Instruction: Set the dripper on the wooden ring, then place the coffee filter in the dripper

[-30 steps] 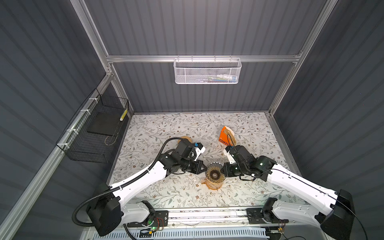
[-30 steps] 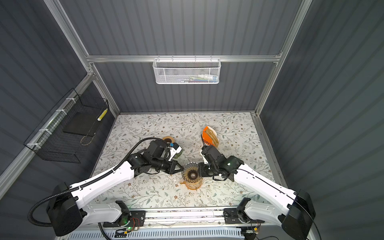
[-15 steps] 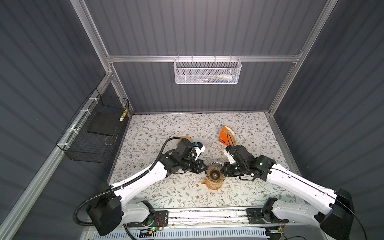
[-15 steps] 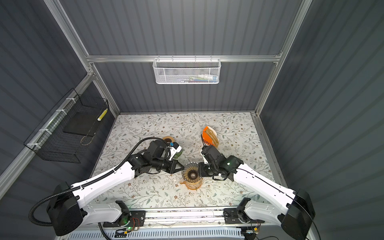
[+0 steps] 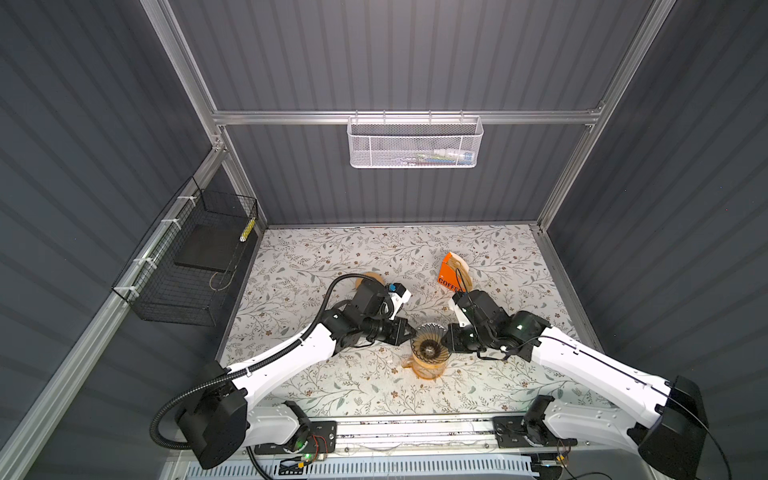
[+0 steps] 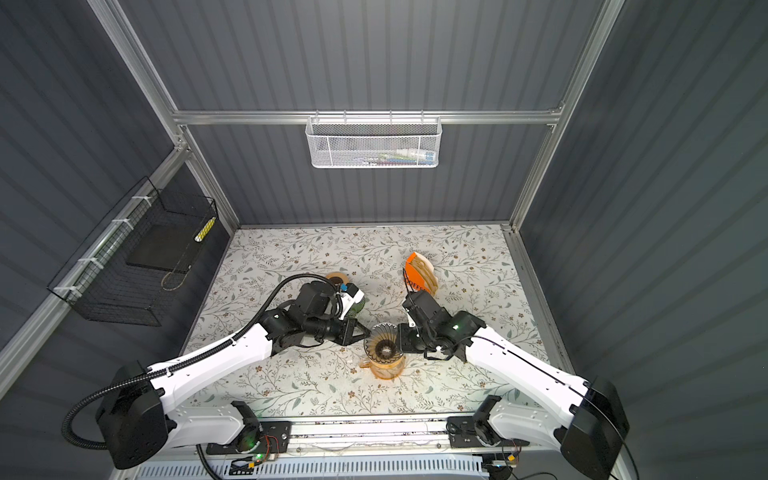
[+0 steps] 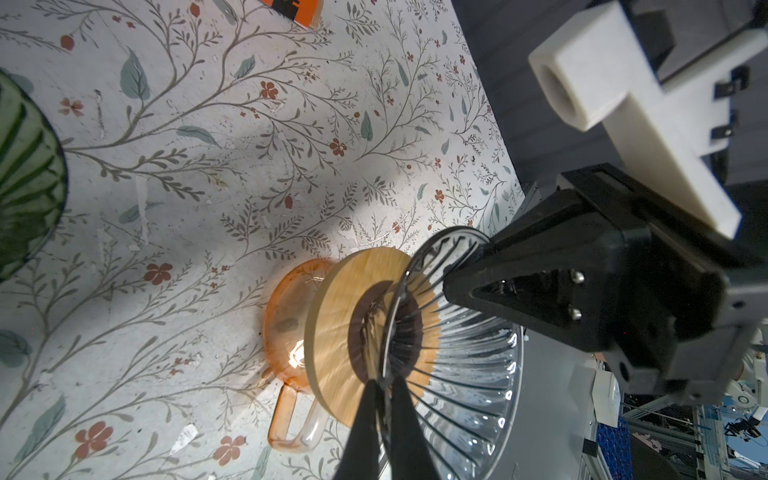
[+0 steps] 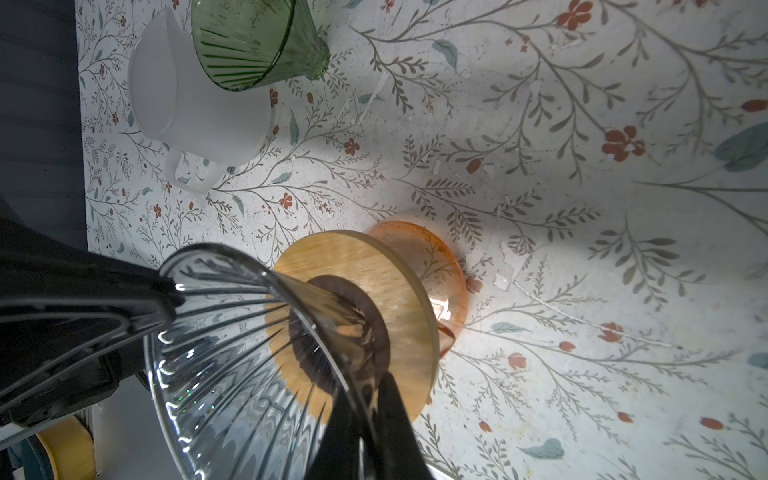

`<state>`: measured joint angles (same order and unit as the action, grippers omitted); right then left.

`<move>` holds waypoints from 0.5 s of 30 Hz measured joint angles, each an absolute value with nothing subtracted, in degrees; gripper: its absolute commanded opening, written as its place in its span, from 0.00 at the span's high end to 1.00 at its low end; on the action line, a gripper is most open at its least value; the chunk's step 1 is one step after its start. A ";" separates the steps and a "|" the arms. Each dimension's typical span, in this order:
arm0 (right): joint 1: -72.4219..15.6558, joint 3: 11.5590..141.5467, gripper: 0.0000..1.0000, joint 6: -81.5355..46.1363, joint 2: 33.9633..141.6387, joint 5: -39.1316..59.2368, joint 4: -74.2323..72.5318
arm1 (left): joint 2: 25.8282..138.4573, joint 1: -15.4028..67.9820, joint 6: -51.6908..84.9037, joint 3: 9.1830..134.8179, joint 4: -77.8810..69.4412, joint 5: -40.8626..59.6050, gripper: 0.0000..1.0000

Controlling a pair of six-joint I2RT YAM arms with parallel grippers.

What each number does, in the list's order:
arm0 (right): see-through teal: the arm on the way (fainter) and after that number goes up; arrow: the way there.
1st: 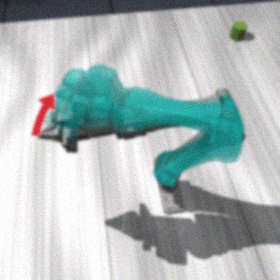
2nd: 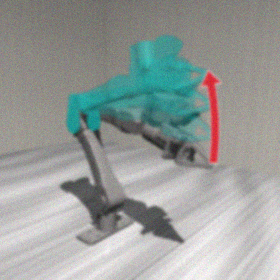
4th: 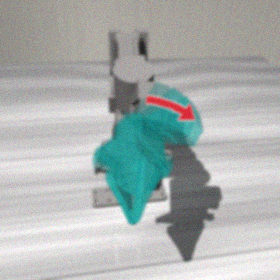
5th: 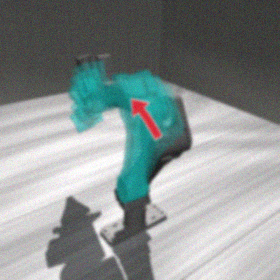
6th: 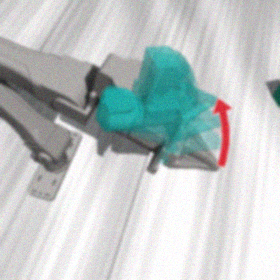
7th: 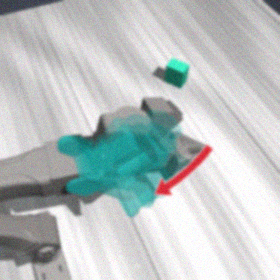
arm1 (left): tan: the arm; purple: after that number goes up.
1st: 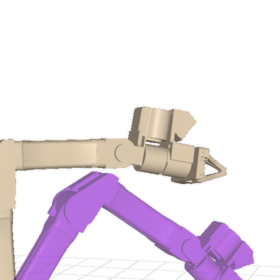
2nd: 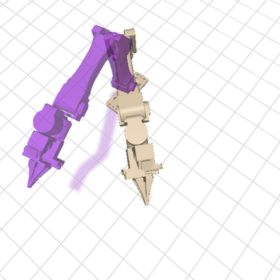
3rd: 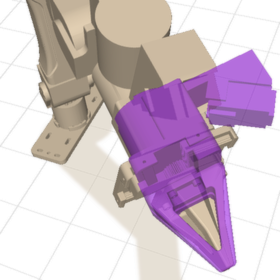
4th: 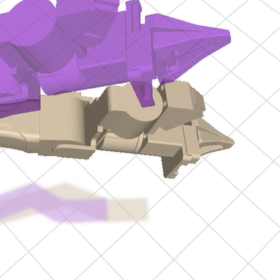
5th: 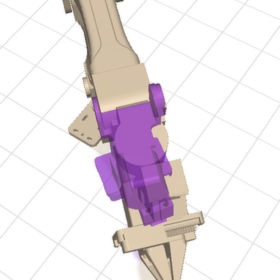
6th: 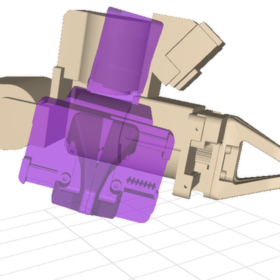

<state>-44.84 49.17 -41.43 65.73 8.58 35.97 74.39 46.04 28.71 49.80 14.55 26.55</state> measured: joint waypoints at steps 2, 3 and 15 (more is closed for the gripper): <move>-44.84 49.12 1.00 -41.47 65.73 8.54 35.90 | 74.52 46.04 28.73 49.69 14.15 26.44 0.95; -44.84 49.12 1.00 -41.52 65.73 8.49 35.86 | 74.54 46.04 28.73 49.65 13.96 26.39 0.95; -44.84 48.27 1.00 -41.69 65.34 8.03 34.76 | 75.29 46.04 28.73 49.47 13.13 26.28 0.95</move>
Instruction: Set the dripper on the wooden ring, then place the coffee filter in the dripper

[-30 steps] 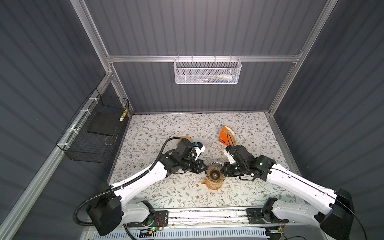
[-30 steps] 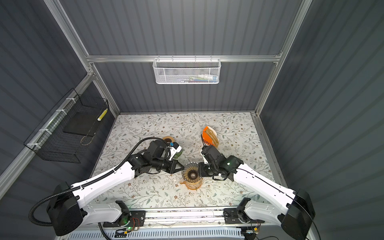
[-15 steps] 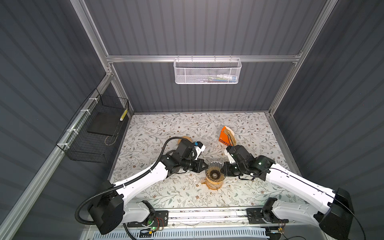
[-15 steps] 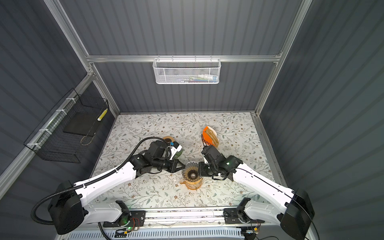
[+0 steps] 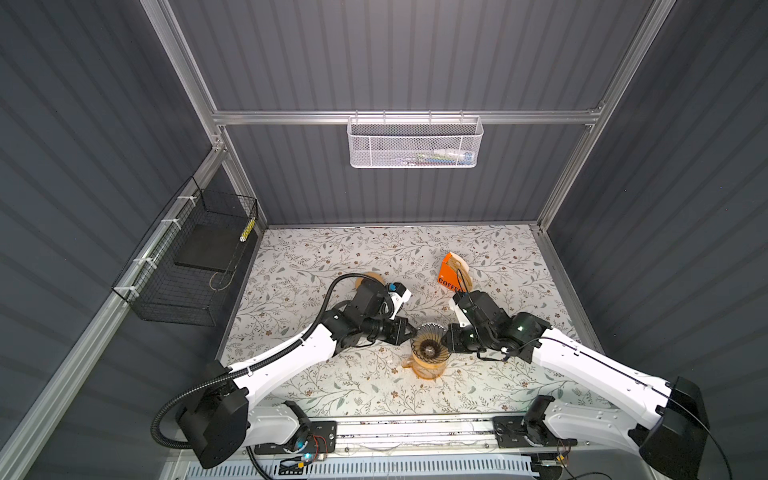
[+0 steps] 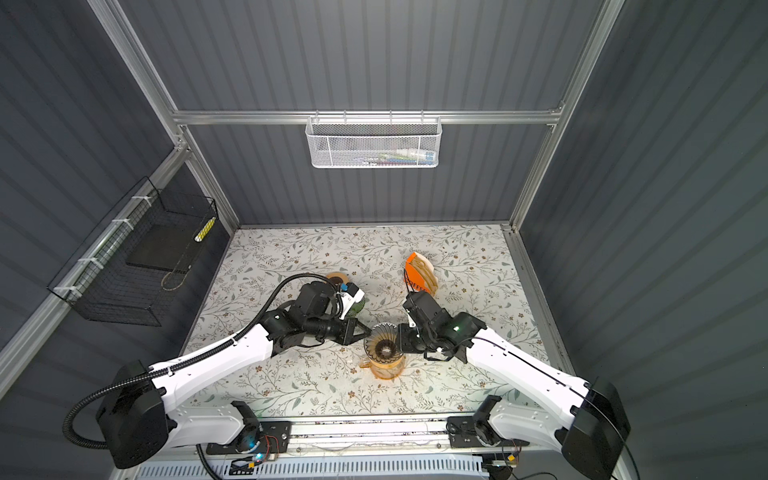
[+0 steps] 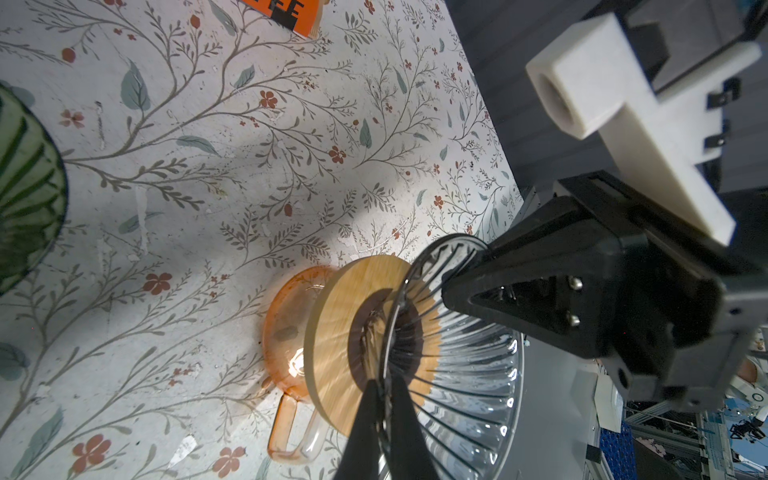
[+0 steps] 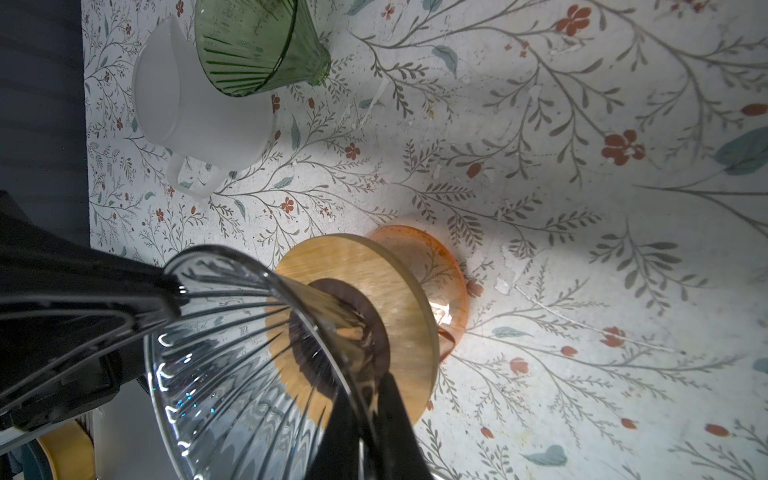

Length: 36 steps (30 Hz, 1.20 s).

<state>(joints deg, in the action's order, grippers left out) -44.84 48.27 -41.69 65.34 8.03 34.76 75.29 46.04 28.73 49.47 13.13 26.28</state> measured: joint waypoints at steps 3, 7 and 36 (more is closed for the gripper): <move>-44.88 48.27 1.00 -41.74 65.34 7.90 34.72 | 75.29 46.04 28.71 49.56 13.23 26.15 0.95; -44.91 48.21 1.00 -41.74 65.32 7.77 34.63 | 75.29 46.04 28.71 49.56 13.21 26.13 0.95; -45.12 49.28 1.00 -41.25 65.93 7.35 35.38 | 74.63 46.81 28.73 50.59 14.48 23.53 0.95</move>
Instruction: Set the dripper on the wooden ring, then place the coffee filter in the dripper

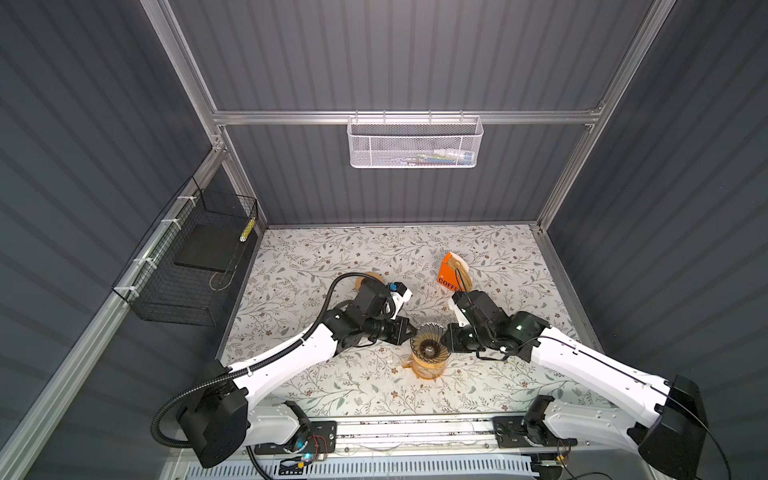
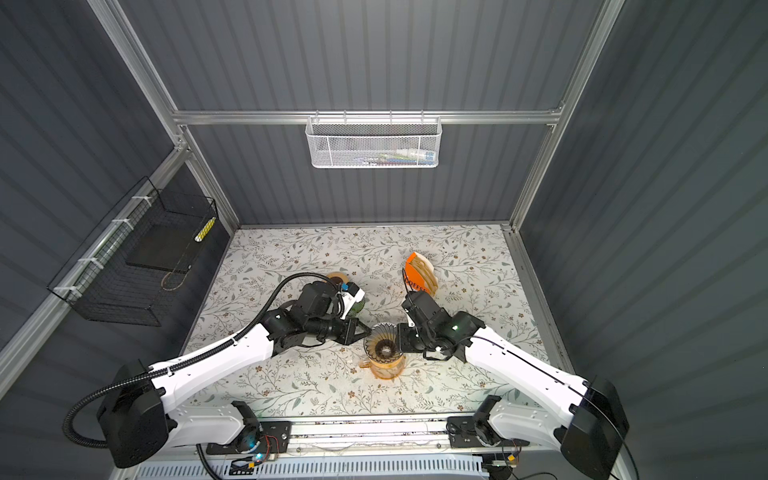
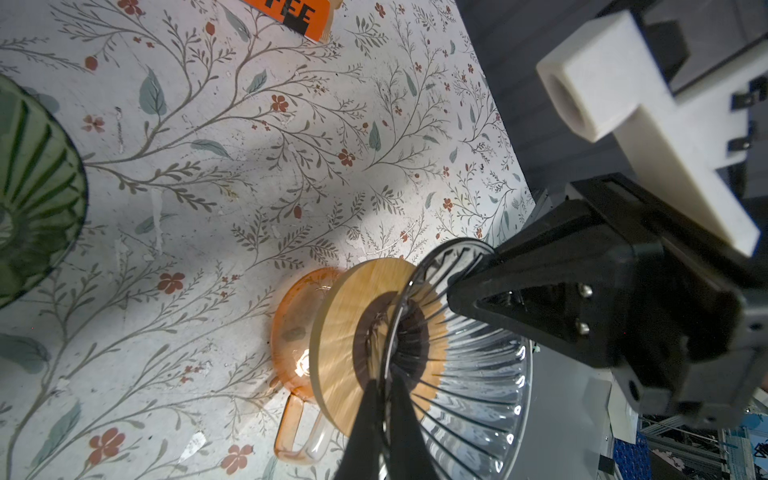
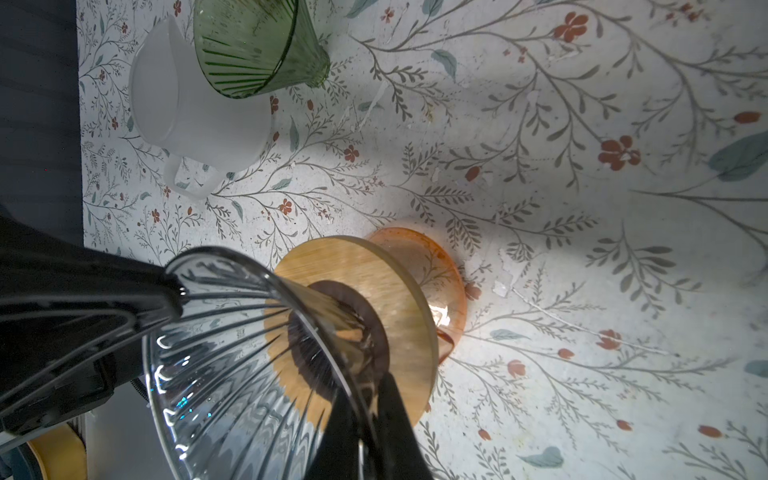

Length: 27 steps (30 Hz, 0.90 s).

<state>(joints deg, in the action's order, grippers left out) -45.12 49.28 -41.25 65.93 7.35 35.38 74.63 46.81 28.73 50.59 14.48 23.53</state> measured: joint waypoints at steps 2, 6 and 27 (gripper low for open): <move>-45.12 49.54 1.00 -41.04 66.19 7.33 35.55 | 74.63 46.81 28.73 50.70 14.66 23.33 0.95; -45.12 49.98 1.00 -40.75 66.61 7.31 35.81 | 74.65 46.85 28.73 51.09 15.38 22.90 0.95; -45.17 51.40 0.90 -39.79 67.02 6.98 37.32 | 74.98 46.96 28.53 52.14 16.95 22.52 0.92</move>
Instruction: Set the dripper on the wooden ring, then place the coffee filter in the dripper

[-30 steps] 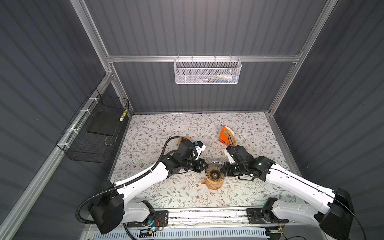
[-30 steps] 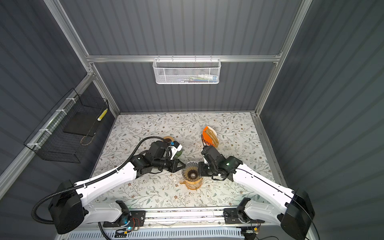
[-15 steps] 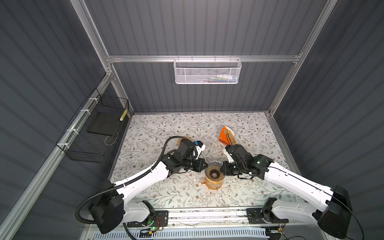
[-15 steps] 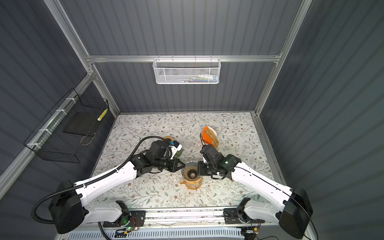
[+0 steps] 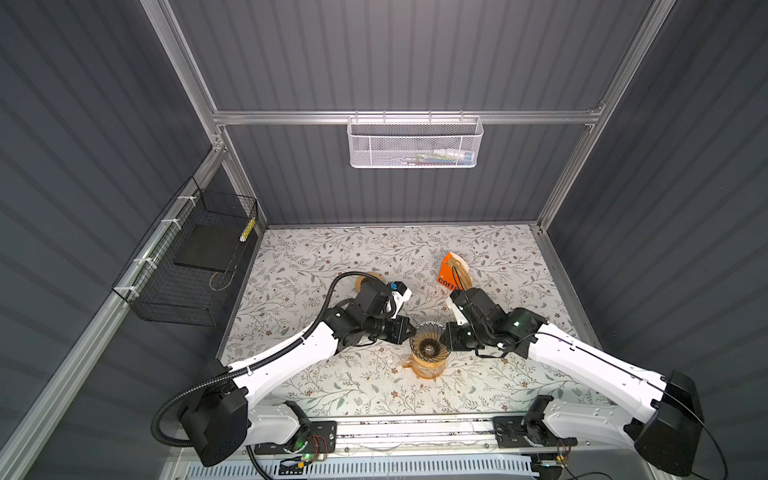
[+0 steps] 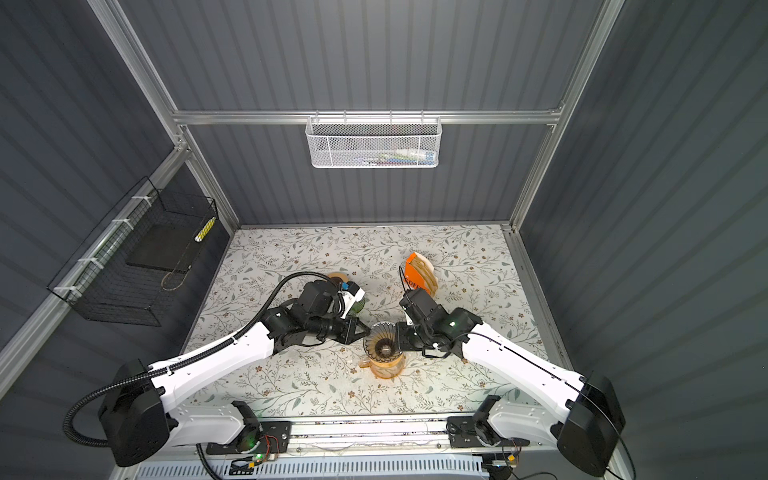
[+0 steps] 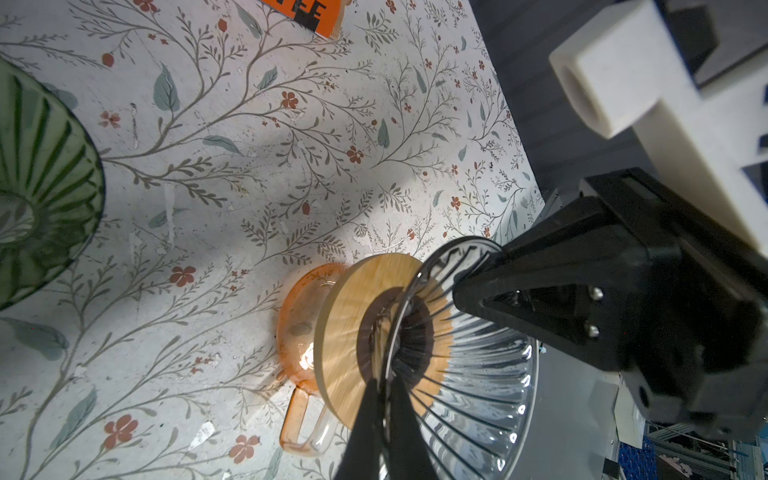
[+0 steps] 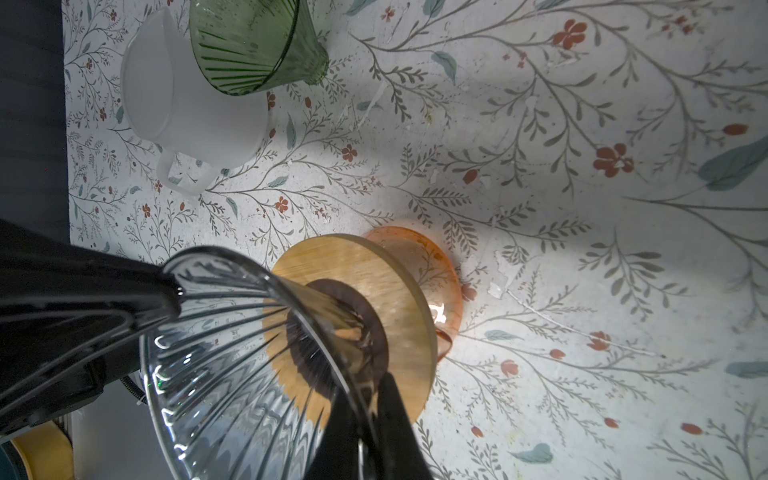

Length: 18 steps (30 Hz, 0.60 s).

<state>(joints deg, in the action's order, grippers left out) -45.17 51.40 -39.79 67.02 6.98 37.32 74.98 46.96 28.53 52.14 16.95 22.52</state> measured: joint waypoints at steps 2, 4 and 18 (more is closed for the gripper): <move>-45.17 51.46 0.87 -39.62 67.02 6.72 37.60 | 75.16 47.07 28.47 52.36 16.99 22.55 0.92; -45.17 51.46 0.83 -39.38 67.02 6.44 37.93 | 75.40 47.20 28.49 52.49 16.91 22.61 0.92; -45.52 51.55 0.73 -37.41 67.88 4.27 39.51 | 75.77 48.38 27.59 52.69 16.95 23.70 0.86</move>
